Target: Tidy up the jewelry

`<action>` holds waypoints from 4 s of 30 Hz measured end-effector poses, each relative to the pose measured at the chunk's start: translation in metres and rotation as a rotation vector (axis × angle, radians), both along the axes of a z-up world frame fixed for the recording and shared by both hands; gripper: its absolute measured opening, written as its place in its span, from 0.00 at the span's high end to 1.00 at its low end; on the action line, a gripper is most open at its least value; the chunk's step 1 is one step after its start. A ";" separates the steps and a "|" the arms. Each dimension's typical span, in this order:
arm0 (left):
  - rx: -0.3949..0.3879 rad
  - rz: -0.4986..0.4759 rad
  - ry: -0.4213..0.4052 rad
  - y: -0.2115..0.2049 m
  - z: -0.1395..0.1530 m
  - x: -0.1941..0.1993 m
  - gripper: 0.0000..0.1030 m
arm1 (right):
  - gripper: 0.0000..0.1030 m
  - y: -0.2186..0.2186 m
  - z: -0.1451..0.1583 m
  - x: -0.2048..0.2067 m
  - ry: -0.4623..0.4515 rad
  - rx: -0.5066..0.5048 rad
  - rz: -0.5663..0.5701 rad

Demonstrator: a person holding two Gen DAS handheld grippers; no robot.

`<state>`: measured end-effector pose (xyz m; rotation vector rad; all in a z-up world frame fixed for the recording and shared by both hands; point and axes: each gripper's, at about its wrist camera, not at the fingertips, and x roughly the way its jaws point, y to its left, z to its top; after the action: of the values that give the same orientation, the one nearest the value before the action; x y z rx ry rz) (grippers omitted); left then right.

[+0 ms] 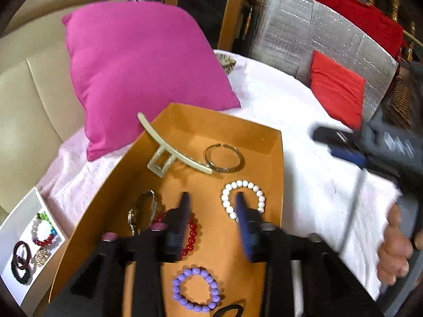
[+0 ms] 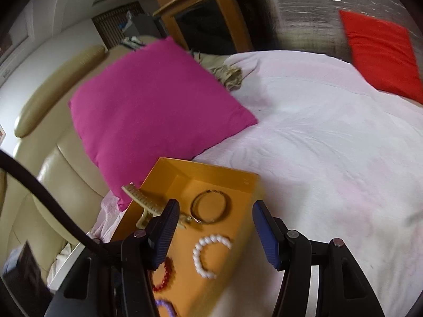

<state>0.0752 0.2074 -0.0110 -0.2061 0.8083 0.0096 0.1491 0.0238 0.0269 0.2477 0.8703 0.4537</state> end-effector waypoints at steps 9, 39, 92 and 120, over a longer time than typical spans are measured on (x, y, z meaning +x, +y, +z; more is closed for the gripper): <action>0.140 0.156 -0.115 0.004 0.027 -0.036 0.28 | 0.41 -0.060 0.000 -0.080 -0.049 -0.012 -0.005; 0.509 0.252 -0.385 -0.020 0.195 -0.305 0.05 | 0.40 -0.065 0.143 -0.372 -0.376 -0.005 0.163; 0.472 0.299 -0.265 0.035 0.158 -0.299 0.02 | 0.37 -0.015 0.125 -0.367 -0.284 -0.031 0.111; 0.450 0.313 -0.317 0.039 0.178 -0.321 0.02 | 0.36 -0.008 0.132 -0.380 -0.302 -0.053 0.141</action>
<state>-0.2458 0.2462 0.1669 0.0935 0.4349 0.4398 -0.2306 0.0163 0.1591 0.0661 0.6041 0.5821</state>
